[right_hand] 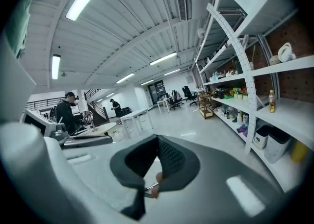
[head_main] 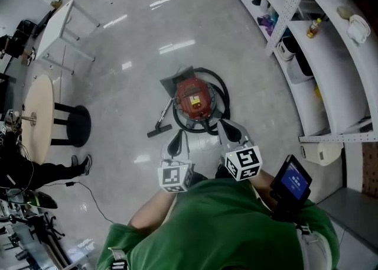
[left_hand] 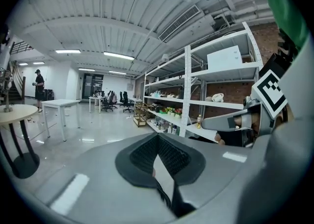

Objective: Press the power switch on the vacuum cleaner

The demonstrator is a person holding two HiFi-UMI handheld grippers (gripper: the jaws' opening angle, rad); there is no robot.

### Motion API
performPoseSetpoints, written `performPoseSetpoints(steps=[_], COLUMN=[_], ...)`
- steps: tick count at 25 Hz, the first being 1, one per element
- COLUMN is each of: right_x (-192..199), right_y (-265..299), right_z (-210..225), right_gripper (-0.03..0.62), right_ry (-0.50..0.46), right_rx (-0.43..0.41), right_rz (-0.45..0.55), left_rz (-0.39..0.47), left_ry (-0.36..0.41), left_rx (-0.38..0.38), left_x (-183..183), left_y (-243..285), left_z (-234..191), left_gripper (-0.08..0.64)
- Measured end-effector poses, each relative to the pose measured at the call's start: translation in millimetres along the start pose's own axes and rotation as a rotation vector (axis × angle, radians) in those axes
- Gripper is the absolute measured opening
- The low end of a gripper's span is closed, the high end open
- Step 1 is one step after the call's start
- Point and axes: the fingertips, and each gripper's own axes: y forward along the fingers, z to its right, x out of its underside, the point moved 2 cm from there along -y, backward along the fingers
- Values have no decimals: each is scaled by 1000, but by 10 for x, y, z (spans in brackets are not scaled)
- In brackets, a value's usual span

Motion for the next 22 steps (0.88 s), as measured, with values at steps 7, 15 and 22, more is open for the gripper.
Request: performPoseSetpoints(steps=[7, 15, 22], right_x=[-13, -1, 29], right_y=[284, 679, 1042], right_z=[258, 248, 115], right_gripper=[0, 0, 0], right_ry=[2, -18, -50], right_rx=[-30, -23, 25], right_rz=[-35, -74, -114], left_rz=[-19, -40, -59], left_ry=[-11, -49, -70], left_rx=[-38, -38, 15], left_x=[35, 146, 207], left_y=[328, 609, 797], left_z=[-15, -288, -630], left_gripper=[8, 8, 8])
